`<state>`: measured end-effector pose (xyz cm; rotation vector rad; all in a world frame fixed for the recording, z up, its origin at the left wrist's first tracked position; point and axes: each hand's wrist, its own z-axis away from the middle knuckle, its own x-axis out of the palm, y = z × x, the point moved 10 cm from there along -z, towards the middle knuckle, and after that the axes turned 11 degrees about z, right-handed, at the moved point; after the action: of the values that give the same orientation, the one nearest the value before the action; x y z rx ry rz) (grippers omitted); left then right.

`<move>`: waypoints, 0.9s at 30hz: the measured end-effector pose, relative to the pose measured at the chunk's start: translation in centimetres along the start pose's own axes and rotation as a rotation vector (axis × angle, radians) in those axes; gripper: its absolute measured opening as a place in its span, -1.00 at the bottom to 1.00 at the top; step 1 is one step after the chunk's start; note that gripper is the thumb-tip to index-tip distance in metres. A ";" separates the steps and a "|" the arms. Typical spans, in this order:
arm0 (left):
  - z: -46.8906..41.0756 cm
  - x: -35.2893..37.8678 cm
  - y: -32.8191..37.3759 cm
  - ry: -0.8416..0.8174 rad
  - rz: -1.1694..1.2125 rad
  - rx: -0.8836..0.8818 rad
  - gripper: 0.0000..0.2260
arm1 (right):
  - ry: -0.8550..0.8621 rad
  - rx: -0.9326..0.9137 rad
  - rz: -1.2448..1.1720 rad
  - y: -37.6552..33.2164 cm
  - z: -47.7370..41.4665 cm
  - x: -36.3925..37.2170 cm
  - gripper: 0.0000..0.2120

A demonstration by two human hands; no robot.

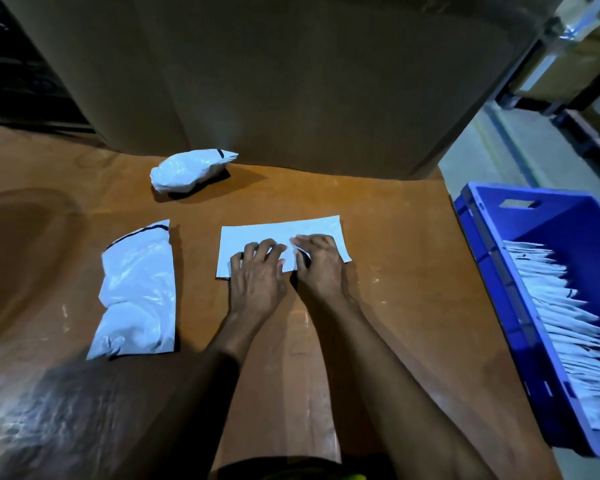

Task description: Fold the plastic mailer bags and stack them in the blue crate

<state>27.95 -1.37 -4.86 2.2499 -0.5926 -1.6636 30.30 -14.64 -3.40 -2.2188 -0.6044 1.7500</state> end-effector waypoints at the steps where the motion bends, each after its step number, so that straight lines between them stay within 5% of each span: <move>1: -0.2 0.1 -0.1 -0.026 -0.006 -0.004 -0.73 | -0.045 -0.008 0.005 -0.1 -0.2 0.1 -0.68; 19: 3.4 -3.0 -3.2 0.126 0.111 -0.074 -0.73 | 0.037 -0.047 0.078 -1.4 3.2 -0.1 -0.83; 27: 2.2 -3.5 -4.1 0.045 0.084 -0.095 -0.75 | -0.011 -0.089 0.111 -4.5 0.7 1.1 -0.83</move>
<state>25.63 3.93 -4.41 2.1590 -0.5759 -1.5638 29.12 -10.17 -2.57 -2.3460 -0.5827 1.8230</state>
